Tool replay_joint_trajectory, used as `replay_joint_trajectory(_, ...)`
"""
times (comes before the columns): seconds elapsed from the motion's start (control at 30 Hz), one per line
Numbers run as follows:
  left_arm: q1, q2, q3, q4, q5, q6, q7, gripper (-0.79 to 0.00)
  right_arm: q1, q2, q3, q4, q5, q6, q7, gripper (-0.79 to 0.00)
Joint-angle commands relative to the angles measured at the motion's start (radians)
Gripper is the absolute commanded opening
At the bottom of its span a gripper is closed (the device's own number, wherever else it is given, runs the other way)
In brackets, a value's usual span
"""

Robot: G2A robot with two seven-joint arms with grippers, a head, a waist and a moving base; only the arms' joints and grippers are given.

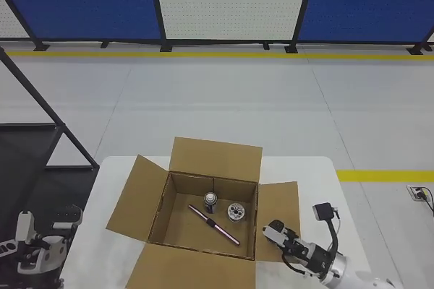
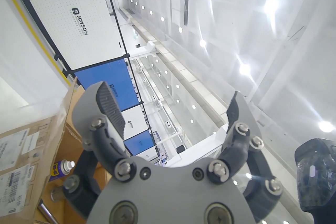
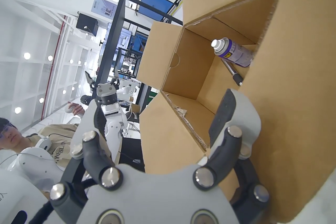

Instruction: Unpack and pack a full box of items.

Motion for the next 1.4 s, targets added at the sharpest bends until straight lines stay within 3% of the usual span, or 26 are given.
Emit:
replay_joint_trajectory(0.0, 0.006, -0.001, 0.001, 0.002, 0.000, -0.002, -0.007, 0.000, 0.020, 0.001, -0.019, -0.025, -0.022, 0.025, 0.007, 0.000)
replay_joint_trajectory(0.13, 0.028, -0.003, -0.005, 0.002, -0.005, -0.010, -0.027, 0.000, 0.086, -0.001, -0.072, -0.052, -0.047, 0.114, 0.010, 0.000)
replay_joint_trajectory(0.6, 0.049, -0.003, -0.007, -0.010, -0.014, -0.025, -0.064, 0.000, 0.086, -0.001, -0.072, -0.052, -0.047, 0.114, 0.010, 0.000)
replay_joint_trajectory(0.7, 0.040, -0.003, -0.003, -0.012, -0.010, -0.002, -0.057, 0.000, 0.101, 0.000, -0.116, -0.069, -0.130, 0.110, 0.012, 0.000)
replay_joint_trajectory(0.97, 0.057, -0.007, -0.034, -0.004, -0.002, 0.030, -0.025, 0.000, 0.278, -0.011, -0.323, -0.074, -0.444, 0.219, 0.034, 0.000)
replay_joint_trajectory(1.13, 0.095, -0.009, -0.068, 0.007, -0.001, 0.027, -0.041, 0.000, 0.436, -0.033, -0.470, -0.004, -0.636, 0.373, 0.066, 0.000)
replay_joint_trajectory(1.37, 0.130, -0.012, -0.101, 0.007, -0.032, 0.034, -0.053, 0.000, 0.598, -0.075, -0.600, 0.155, -0.681, 0.482, 0.062, 0.000)
